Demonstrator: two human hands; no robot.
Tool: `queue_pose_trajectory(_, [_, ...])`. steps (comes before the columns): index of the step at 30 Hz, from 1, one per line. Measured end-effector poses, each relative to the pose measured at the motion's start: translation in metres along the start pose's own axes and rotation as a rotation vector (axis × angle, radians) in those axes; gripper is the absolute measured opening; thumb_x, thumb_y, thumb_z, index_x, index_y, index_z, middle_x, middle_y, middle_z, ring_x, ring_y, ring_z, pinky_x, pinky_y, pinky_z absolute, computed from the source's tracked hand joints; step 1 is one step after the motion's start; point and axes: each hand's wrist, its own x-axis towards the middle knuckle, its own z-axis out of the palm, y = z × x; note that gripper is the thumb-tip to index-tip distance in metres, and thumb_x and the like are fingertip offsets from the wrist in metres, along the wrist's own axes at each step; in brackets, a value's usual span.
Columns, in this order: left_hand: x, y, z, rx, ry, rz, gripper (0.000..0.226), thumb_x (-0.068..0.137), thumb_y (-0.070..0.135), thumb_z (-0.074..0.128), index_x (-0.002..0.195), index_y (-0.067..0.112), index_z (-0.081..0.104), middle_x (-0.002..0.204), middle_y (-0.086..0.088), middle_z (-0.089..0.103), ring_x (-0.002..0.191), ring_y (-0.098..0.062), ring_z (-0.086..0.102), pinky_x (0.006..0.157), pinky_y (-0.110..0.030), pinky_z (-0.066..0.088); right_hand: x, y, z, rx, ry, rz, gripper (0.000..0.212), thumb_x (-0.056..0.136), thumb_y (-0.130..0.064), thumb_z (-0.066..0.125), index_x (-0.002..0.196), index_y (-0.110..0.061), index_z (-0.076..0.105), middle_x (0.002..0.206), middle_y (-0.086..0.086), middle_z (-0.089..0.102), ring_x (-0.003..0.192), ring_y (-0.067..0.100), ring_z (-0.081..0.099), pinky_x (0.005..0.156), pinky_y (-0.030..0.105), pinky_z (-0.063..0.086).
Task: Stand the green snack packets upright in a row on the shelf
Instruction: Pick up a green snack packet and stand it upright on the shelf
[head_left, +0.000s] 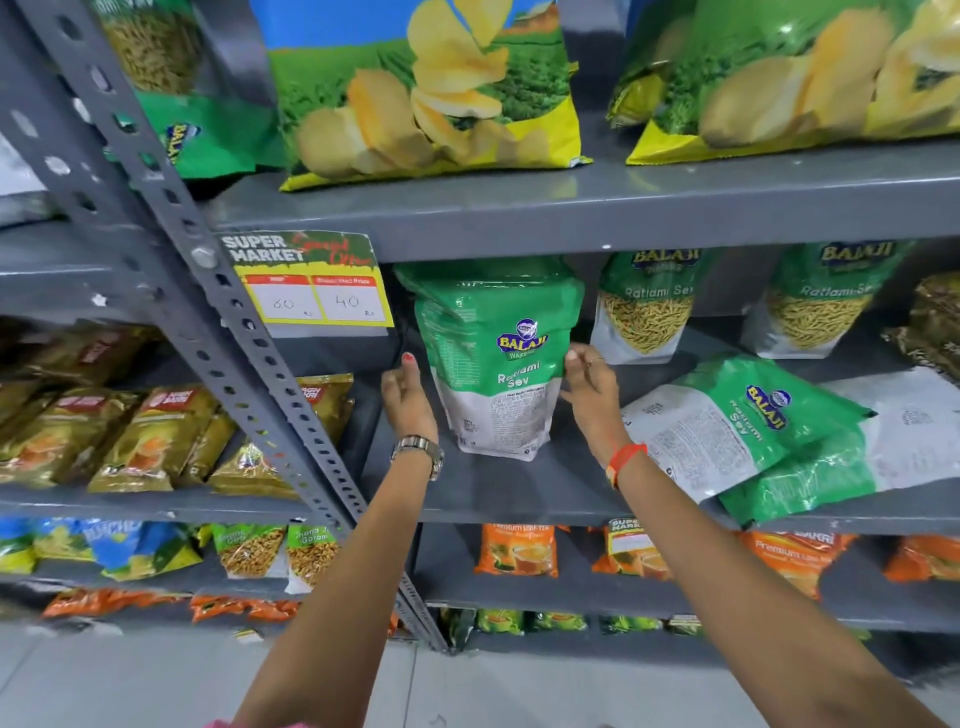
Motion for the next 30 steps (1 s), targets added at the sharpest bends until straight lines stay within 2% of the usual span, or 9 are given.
queue_pose_trajectory(2, [-0.017,0.000,0.001,-0.004,-0.163,-0.018,0.057,0.080,0.044,0.057,0.116,-0.001,0.053,0.119,-0.032,0.055,0.109,-0.046,0.053,0.095,-0.057,0.041,-0.003,-0.008,-0.003,0.033,-0.013,-0.004,0.027,0.093,-0.003,0.040,0.101,-0.026,0.052,0.088,-0.002,0.062,0.084,0.017,0.061,0.066,0.032,0.059])
queue_pose_trajectory(4, [-0.034,-0.002,0.002,0.128,-0.372,0.168,0.053,0.064,0.052,0.061,0.099,0.012,0.056,0.102,-0.016,0.060,0.093,-0.031,0.057,0.083,-0.043,0.046,-0.005,-0.008,-0.004,0.044,-0.054,0.019,0.044,0.084,0.017,0.039,0.108,-0.019,0.046,0.086,-0.005,0.055,0.074,0.009,0.056,0.047,0.019,0.055])
queue_pose_trajectory(9, [-0.042,-0.009,0.002,0.471,-0.467,0.484,0.081,0.047,0.054,0.069,0.114,0.015,0.043,0.110,0.006,0.044,0.107,-0.020,0.048,0.093,-0.034,0.044,-0.014,-0.004,0.000,0.046,-0.104,0.070,0.047,0.080,0.018,0.047,0.103,-0.021,0.039,0.089,-0.003,0.047,0.068,0.013,0.055,0.043,0.022,0.056])
queue_pose_trajectory(13, [-0.038,-0.010,0.000,0.552,-0.459,0.514,0.090,0.046,0.051,0.074,0.121,0.017,0.037,0.123,-0.003,0.048,0.114,-0.020,0.049,0.097,-0.035,0.044,-0.015,-0.002,0.008,-0.042,-0.089,0.037,0.045,0.074,0.003,0.068,0.102,-0.019,0.040,0.096,0.004,0.048,0.051,0.004,0.051,0.053,0.030,0.053])
queue_pose_trajectory(18, [-0.039,-0.003,-0.001,0.458,-0.436,0.424,0.071,0.057,0.028,0.065,0.118,0.010,0.034,0.109,0.002,0.048,0.101,-0.016,0.050,0.085,-0.026,0.041,-0.010,-0.003,0.014,-0.076,-0.133,0.017,0.066,0.065,-0.019,0.081,0.118,-0.019,0.042,0.121,0.006,0.043,0.093,0.018,0.051,0.076,0.022,0.048])
queue_pose_trajectory(21, [-0.032,0.006,-0.005,0.334,-0.404,0.334,0.053,0.076,-0.001,0.055,0.125,0.001,0.035,0.110,-0.003,0.049,0.100,-0.016,0.049,0.083,-0.030,0.045,0.002,-0.002,0.014,0.087,-0.100,0.022,0.047,0.077,-0.019,0.071,0.113,-0.023,0.042,0.128,0.013,0.046,0.110,0.021,0.050,0.079,0.009,0.046])
queue_pose_trajectory(23, [-0.021,0.011,-0.004,0.307,-0.379,0.237,0.040,0.082,-0.010,0.046,0.121,-0.003,0.043,0.108,-0.005,0.051,0.098,-0.018,0.050,0.074,-0.026,0.048,0.014,-0.001,0.013,0.137,-0.097,0.024,0.035,0.085,-0.019,0.062,0.113,-0.023,0.043,0.133,0.017,0.047,0.121,0.024,0.048,0.095,0.021,0.043])
queue_pose_trajectory(27, [0.010,0.019,-0.002,0.222,-0.296,0.122,0.030,0.082,-0.019,0.033,0.094,-0.006,0.057,0.071,-0.001,0.059,0.063,-0.014,0.057,0.050,-0.010,0.041,0.031,-0.004,0.014,0.189,-0.137,0.043,0.036,0.093,-0.016,0.048,0.127,-0.009,0.040,0.139,0.016,0.046,0.131,0.024,0.042,0.111,0.033,0.034])
queue_pose_trajectory(30, [0.033,0.017,-0.002,0.093,-0.285,-0.031,0.034,0.081,-0.017,0.033,0.066,0.006,0.055,0.039,0.016,0.062,0.057,-0.006,0.056,0.054,-0.017,0.040,0.038,-0.004,0.016,0.163,-0.179,0.097,0.036,0.095,-0.014,0.043,0.129,-0.002,0.041,0.136,0.019,0.050,0.127,0.027,0.046,0.111,0.036,0.036])
